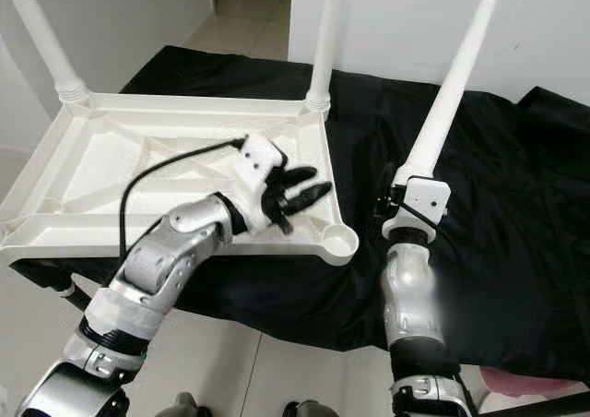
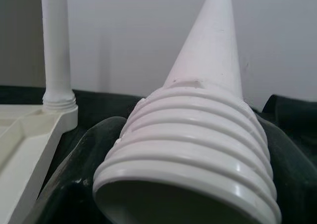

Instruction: Building children table

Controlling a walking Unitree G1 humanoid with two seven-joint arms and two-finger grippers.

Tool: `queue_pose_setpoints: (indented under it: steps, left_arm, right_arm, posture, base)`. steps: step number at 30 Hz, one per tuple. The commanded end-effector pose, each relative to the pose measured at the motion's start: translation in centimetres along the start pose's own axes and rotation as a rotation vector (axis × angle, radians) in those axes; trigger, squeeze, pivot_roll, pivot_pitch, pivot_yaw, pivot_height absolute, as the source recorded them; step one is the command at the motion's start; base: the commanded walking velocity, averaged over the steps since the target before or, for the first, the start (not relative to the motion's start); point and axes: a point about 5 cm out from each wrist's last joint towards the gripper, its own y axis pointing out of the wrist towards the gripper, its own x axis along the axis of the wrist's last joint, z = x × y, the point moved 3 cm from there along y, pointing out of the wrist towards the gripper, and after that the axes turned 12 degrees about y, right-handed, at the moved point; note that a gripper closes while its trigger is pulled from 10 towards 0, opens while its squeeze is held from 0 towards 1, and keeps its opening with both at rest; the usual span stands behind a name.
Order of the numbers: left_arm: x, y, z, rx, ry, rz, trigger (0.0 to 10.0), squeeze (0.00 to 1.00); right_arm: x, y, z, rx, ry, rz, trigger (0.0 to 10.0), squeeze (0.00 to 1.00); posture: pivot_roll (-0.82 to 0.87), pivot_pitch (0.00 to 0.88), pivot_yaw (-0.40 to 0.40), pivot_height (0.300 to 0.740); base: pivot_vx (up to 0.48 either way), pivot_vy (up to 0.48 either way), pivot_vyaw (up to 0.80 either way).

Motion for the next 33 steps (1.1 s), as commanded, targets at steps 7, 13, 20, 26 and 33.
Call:
queue_pose_setpoints:
  steps: [7, 13, 20, 26, 33]
  left_arm:
    - [0.7, 0.2, 1.0, -0.077, -0.104, -0.051, 10.0, 1.00]
    - [1.6, 0.2, 2.4, -0.051, -0.066, -0.048, 10.0, 0.33]
    - [3.9, 0.0, 3.4, -0.114, -0.168, -0.111, 10.0, 0.00]
    - [5.3, 0.4, 4.3, -0.137, -0.260, -0.142, 10.0, 0.00]
    - [6.3, 1.4, 5.5, -0.142, -0.355, -0.138, 10.0, 0.00]
  right_arm:
    - [2.6, 0.4, 1.0, 0.074, -0.112, -0.156, 10.0, 0.00]
    - [3.7, 0.6, 2.2, 0.154, -0.156, -0.220, 10.0, 0.00]
    - [4.5, 0.0, 4.5, 0.291, -0.209, -0.280, 10.0, 0.00]
    - [4.7, -0.5, 5.7, 0.377, -0.254, -0.309, 10.0, 0.00]
    - [4.6, -0.6, 6.4, 0.446, -0.271, -0.314, 10.0, 0.00]
  posture:
    - [-0.02, 0.000, -0.026, 0.740]
    - [-0.02, 0.000, -0.018, 0.740]
    - [0.00, 0.004, -0.030, 0.740]
    - [0.00, 0.021, -0.044, 0.740]
    - [0.01, 0.039, -0.057, 0.740]
  base:
    - [0.000, 0.000, 0.00]
    - [0.000, 0.000, 0.00]
    - [0.000, 0.000, 0.00]
    - [0.000, 0.000, 0.00]
    - [0.000, 0.000, 0.00]
